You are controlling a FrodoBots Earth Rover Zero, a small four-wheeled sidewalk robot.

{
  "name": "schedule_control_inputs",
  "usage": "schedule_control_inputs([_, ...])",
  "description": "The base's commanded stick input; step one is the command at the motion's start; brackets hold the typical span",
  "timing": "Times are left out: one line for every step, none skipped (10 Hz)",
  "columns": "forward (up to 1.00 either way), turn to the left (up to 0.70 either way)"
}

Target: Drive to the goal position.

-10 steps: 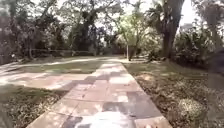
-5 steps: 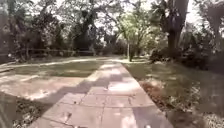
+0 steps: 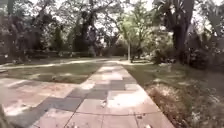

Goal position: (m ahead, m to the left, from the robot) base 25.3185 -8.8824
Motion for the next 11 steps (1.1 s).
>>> schedule_control_inputs([1.0, 0.0])
schedule_control_inputs([1.0, 0.0])
schedule_control_inputs([1.0, 0.0])
schedule_control_inputs([1.0, 0.0])
schedule_control_inputs([1.0, 0.0])
schedule_control_inputs([1.0, 0.0])
schedule_control_inputs([1.0, 0.0])
schedule_control_inputs([1.0, 0.0])
schedule_control_inputs([1.0, 0.0])
schedule_control_inputs([1.0, 0.0])
schedule_control_inputs([1.0, 0.0])
